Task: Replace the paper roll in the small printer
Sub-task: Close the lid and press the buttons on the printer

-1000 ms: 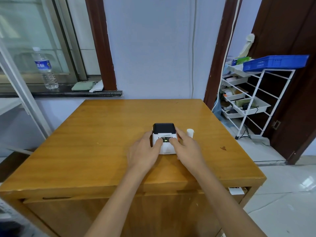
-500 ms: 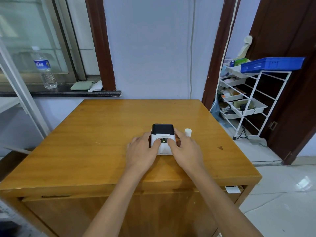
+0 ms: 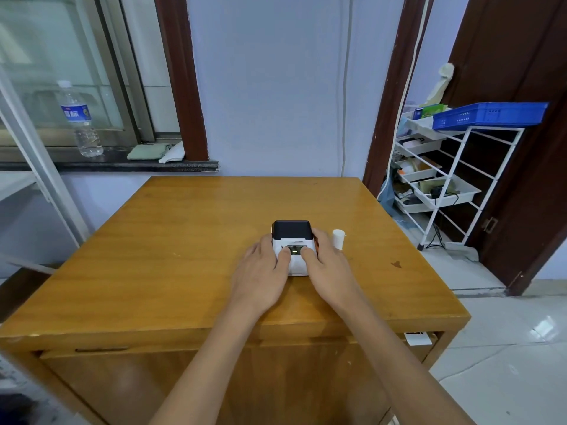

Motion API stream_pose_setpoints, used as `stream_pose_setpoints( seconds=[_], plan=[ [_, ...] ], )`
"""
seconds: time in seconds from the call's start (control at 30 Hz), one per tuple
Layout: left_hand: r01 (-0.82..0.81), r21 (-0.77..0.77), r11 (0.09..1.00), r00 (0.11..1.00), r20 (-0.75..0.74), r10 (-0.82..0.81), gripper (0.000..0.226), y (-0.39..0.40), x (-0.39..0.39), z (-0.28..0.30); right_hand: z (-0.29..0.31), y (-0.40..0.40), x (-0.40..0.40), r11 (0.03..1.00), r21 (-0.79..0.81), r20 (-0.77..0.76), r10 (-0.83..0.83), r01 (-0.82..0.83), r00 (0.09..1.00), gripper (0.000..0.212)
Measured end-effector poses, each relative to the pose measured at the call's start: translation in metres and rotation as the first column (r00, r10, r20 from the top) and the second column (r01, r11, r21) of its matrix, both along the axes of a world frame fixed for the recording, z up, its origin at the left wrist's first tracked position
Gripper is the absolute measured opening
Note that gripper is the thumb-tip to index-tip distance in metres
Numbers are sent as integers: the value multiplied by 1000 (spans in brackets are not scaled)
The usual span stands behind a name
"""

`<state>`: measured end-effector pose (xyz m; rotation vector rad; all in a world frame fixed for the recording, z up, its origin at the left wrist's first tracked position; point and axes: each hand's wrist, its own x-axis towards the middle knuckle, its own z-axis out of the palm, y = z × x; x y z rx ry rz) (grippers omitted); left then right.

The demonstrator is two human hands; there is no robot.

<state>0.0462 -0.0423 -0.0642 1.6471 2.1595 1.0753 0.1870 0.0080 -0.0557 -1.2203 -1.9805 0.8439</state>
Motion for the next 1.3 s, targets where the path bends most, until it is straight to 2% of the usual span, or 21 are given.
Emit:
stream_pose_setpoints(
  seconds=[0.3, 0.6, 0.7, 0.93, 1.0, 1.13, 1.3],
  plan=[
    [3, 14, 1000, 999, -51, -2, 28, -1, 0, -2, -3, 2, -6, 1000, -7, 49, -14, 14, 999, 42],
    [-6, 19, 1000, 999, -41, 7, 22, 1, 2, -1, 4, 3, -8, 998, -62, 32, -27, 29, 999, 25],
    [-3, 11, 1000, 999, -50, 3, 29, 1, 1, -2, 4, 4, -9, 996, -72, 27, -43, 45, 999, 20],
    [-15, -12, 1000, 998, -54, 14, 32, 0, 4, 1, 2, 3, -17, 988, 35, 59, -149, 147, 987, 17],
    [-9, -5, 1000, 998, -59, 8, 33, -2, 4, 2, -2, 2, -18, 991, 36, 39, -133, 132, 990, 24],
    [-7, -13, 1000, 999, -36, 6, 38, -5, 3, 4, 1, -1, -18, 995, 0, 93, -102, 103, 990, 57],
    [-8, -36, 999, 1000, 25, 9, 43, -5, 1, 7, 4, -4, -14, 998, -14, 106, -60, 62, 993, 61]
  ],
)
